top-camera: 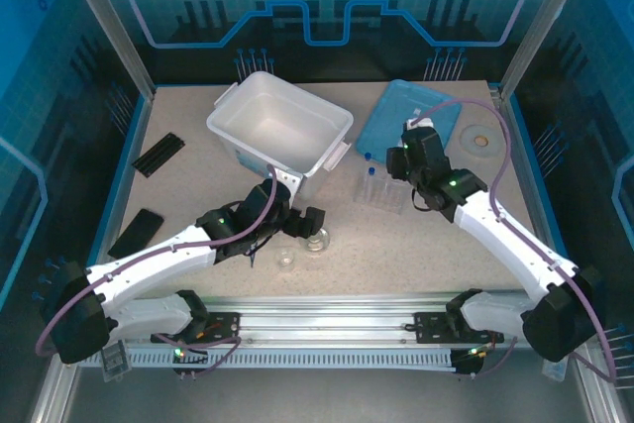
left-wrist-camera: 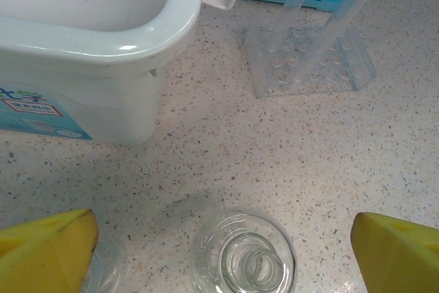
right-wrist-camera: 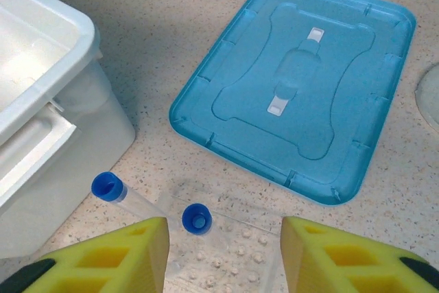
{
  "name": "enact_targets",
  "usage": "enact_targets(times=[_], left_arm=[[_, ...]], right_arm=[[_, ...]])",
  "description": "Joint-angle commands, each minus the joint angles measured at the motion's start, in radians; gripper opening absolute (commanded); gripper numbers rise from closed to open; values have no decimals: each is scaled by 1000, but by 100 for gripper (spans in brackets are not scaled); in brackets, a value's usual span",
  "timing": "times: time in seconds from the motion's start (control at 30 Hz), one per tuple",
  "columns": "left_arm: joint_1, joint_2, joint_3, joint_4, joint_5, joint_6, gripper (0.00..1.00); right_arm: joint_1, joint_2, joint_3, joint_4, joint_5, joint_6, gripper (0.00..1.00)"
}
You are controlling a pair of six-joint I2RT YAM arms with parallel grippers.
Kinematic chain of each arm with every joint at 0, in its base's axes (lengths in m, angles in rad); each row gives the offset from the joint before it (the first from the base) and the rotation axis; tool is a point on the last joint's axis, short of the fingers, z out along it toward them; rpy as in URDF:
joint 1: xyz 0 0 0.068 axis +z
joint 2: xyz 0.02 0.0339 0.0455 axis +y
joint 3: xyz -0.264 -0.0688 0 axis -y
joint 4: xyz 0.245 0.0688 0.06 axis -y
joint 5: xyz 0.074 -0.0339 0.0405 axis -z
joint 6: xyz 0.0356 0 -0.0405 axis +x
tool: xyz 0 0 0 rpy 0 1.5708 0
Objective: Organize the chemistry lab equipment
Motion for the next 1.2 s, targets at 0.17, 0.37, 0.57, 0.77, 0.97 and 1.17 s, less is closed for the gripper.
enact_targets(times=[0.17, 0.37, 0.57, 0.77, 0.97, 1.17], left_arm=[[6, 20, 15, -44, -18, 15, 95], [0, 34, 5, -58, 17, 8, 86], [-67, 90, 21, -87, 1, 0, 80], [-128, 169, 50, -105, -12, -33, 77], [-136, 212, 60, -108, -9, -49, 73], [-136, 259, 90, -124, -19, -42, 67]], right_arm=[[7, -69, -7, -66, 9, -5, 52], [5, -119, -48, -57, -13, -18, 54], [-32, -117, -71, -51, -40, -14, 55], [-81, -118, -109, -57, -85, -28, 57], [-135, -136, -165, -42, -149, -28, 57], [-152, -135, -195, -28, -169, -30, 55]])
